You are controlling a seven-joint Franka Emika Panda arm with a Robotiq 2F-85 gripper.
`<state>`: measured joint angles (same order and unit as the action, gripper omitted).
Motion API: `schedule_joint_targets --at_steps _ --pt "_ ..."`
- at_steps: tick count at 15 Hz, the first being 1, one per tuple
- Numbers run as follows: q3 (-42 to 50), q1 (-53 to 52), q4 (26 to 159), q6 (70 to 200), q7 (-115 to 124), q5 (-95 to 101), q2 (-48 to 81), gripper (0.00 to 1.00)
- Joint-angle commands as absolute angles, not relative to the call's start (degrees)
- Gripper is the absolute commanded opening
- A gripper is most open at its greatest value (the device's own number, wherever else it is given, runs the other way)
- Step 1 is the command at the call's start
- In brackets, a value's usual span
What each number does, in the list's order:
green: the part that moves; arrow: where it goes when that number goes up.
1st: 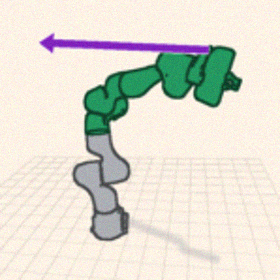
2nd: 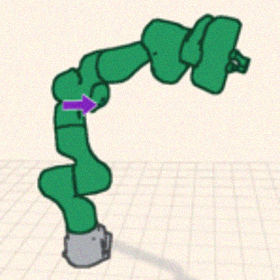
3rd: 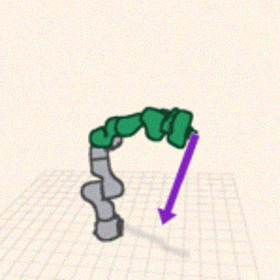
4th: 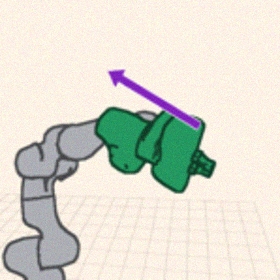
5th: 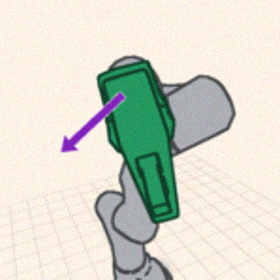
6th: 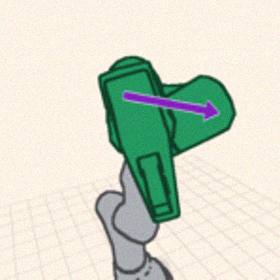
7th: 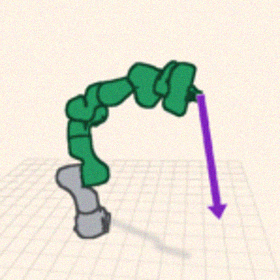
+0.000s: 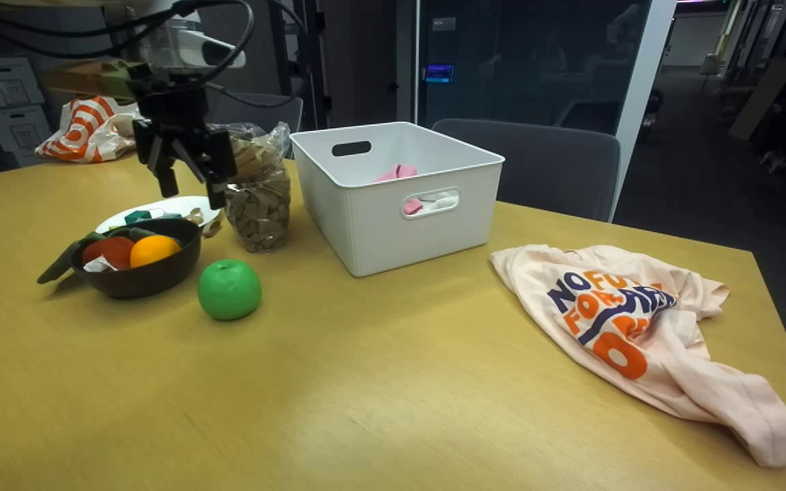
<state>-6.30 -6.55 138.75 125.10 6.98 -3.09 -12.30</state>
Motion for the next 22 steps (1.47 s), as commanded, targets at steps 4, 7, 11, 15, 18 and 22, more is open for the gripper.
schedule_joint_targets --at_steps 4,7,11,15,18,22 --pt "-11.9 -13.1 142.2 127.6 2.4 -5.0 -13.8 1.00" --pt "-14.4 -13.6 142.4 131.1 5.1 -1.9 -11.1 1.00" --pt "-15.1 -13.7 141.4 133.0 5.0 -0.9 -6.6 1.00" --pt "-14.9 -13.9 139.4 130.4 4.6 -2.0 -2.1 1.00" --pt "-14.9 -14.0 138.2 129.6 4.5 -1.8 -0.3 1.00" --pt "-14.9 -14.0 137.9 131.3 5.0 -1.0 0.3 1.00"
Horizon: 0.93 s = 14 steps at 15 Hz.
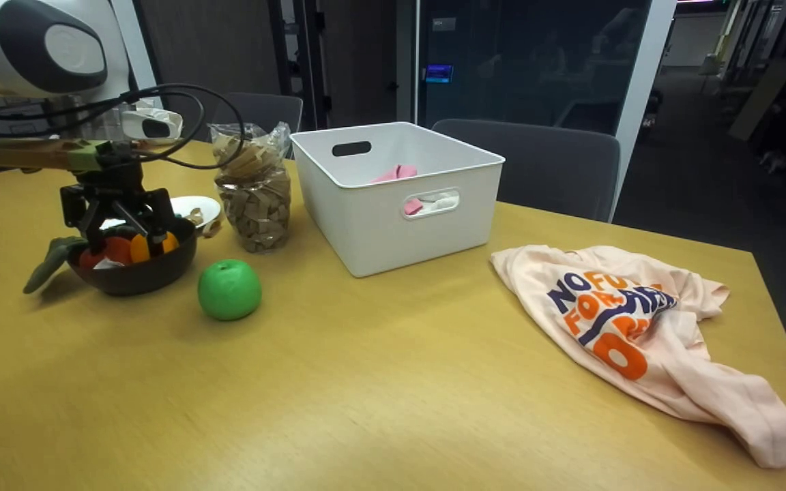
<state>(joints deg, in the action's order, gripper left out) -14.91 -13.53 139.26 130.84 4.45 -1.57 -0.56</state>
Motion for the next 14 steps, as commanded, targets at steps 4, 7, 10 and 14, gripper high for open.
schedule_joint_targets --at_steps 4,7,10,14 --pt "-15.0 -14.2 137.1 134.7 9.9 0.0 -0.1 1.00" --pt "-15.1 -14.4 136.1 133.8 12.4 -0.3 0.9 1.00" --pt "-14.7 -14.2 134.7 132.3 13.1 -5.1 0.7 1.00" --pt "-14.2 -13.8 133.5 132.6 18.3 -9.9 -0.6 1.00"
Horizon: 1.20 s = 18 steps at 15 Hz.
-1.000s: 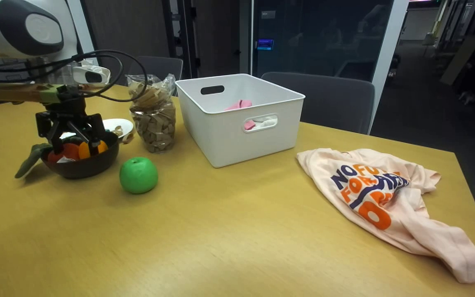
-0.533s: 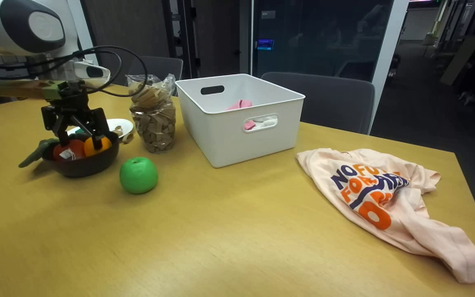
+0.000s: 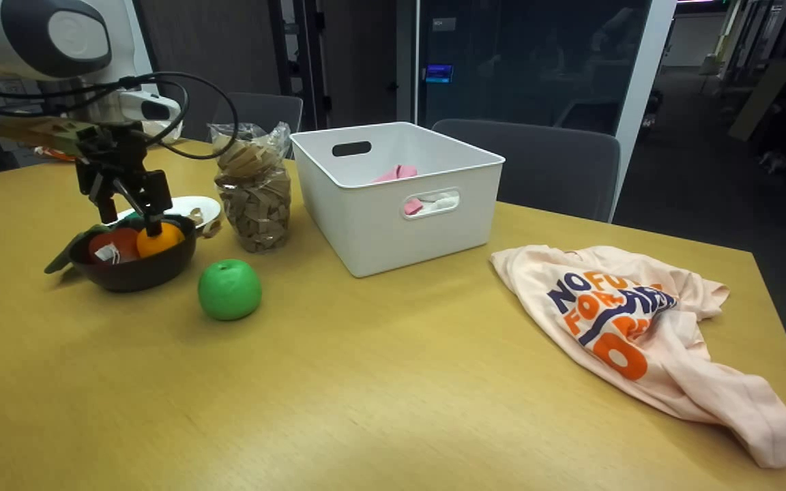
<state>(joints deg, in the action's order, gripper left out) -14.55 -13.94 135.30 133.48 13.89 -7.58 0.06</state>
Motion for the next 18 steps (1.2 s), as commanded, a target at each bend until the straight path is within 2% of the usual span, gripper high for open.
schedule_joint_targets --at_steps 1,7,18 --pt "-14.1 -13.7 133.4 133.1 21.4 -8.7 -0.7 1.00" --pt "-14.1 -13.8 134.2 133.4 37.2 5.1 -0.4 1.00" --pt "-14.3 -14.3 135.7 133.3 38.7 6.6 1.9 1.00"
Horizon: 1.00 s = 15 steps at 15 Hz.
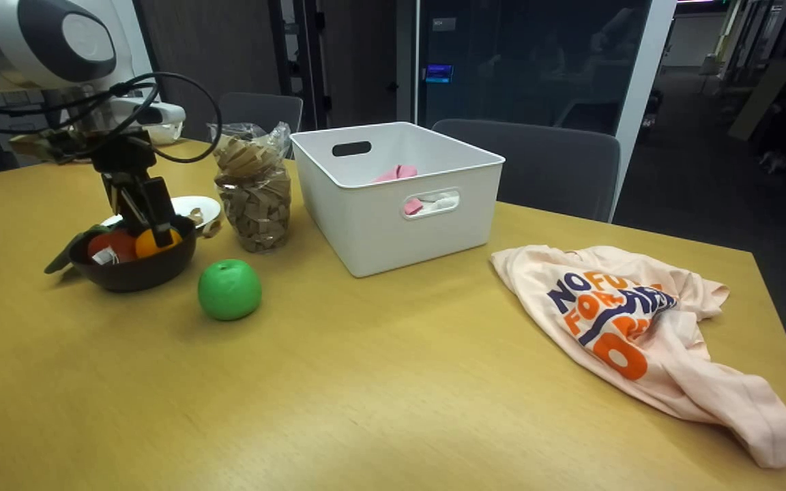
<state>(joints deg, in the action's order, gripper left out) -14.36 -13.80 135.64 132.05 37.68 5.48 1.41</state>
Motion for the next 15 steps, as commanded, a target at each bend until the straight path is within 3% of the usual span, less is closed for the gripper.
schedule_joint_targets --at_steps 1,3,5,8,15 --pt "-14.2 -14.3 135.6 133.4 38.5 6.6 2.1 1.00" --pt "-14.2 -14.4 135.7 133.9 38.3 6.5 2.2 1.00" --pt "-14.2 -14.5 135.7 134.3 37.8 6.3 2.3 0.74" --pt "-14.2 -14.5 135.7 134.6 37.3 5.7 2.2 0.50" --pt "-13.9 -13.8 135.0 130.8 32.6 0.8 -2.1 0.49"
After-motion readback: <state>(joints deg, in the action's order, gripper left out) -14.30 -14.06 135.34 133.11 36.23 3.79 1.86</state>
